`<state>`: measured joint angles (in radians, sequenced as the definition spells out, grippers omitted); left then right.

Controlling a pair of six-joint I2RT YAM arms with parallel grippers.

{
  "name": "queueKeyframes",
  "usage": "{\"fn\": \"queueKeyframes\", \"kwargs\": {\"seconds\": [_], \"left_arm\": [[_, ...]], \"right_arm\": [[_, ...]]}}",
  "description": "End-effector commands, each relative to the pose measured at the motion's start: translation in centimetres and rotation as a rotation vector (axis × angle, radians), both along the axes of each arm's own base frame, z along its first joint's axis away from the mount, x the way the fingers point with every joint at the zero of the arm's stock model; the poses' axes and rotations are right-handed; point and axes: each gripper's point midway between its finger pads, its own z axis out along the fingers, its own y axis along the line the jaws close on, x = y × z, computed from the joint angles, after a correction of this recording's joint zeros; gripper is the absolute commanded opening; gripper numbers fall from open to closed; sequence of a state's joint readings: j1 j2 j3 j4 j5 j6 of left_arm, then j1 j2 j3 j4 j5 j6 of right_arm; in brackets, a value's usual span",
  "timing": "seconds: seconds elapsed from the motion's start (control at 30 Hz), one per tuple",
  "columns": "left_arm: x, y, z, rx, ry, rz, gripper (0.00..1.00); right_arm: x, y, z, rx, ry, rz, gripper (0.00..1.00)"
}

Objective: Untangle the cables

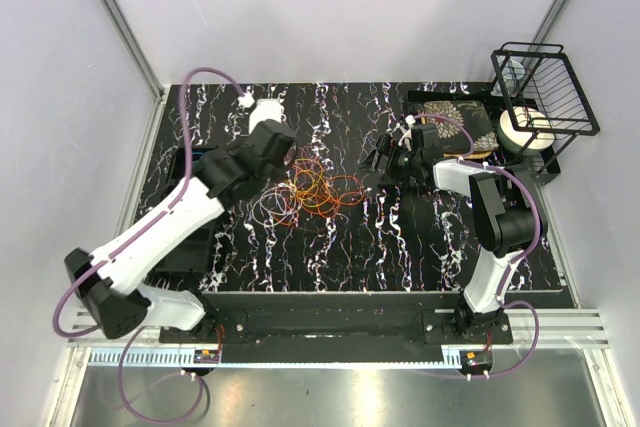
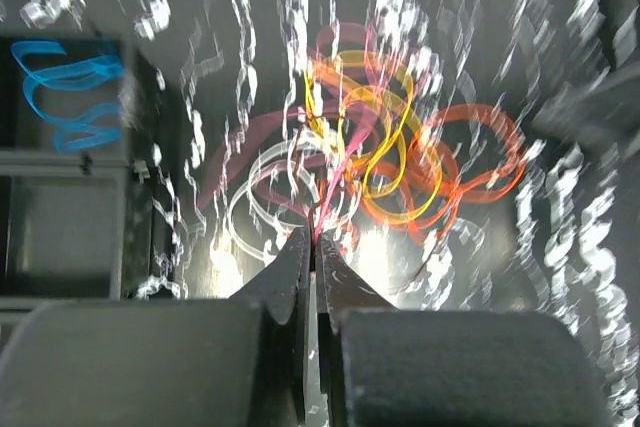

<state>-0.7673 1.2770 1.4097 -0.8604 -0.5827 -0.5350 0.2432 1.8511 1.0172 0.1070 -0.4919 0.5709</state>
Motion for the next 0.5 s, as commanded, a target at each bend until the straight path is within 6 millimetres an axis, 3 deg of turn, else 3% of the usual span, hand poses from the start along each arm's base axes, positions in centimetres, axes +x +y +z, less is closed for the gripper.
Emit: {"fn": "queueKeyframes", "kwargs": {"seconds": [0.0,0.1,0.23,0.3,0.4,0.47], "left_arm": [[0.3,-1.8,1.2,-0.065,-0.006,-0.065,0.01],[0.5,-2.4,1.1,-0.065,-0.001,-0.088,0.05],[0.5,-2.5,-0.3,-0.049,0.018,-0.089,0.11],[0.5,-2.4,-1.9,-0.034,0.043,-0.089,0.27],[0.3,-2.1,-4.3,-0.006,0.088,-0.084,0.57],[0.0,-1.8,-6.1,0.018,0.121,-0.076,0.61]], "right_arm": [[0.9,0.9,1.4,0.03,-0.037,0.021,1.0],[0.9,0.8,1.4,0.029,-0.038,0.022,1.0],[0.8,0.9,1.5,0.03,-0.038,0.023,1.0],[0.8,0.9,1.6,0.032,-0.039,0.024,1.0],[0.8,0.9,1.6,0.034,-0.04,0.025,1.0],[0.8,0.8,1.5,0.033,-0.038,0.023,1.0]]}}
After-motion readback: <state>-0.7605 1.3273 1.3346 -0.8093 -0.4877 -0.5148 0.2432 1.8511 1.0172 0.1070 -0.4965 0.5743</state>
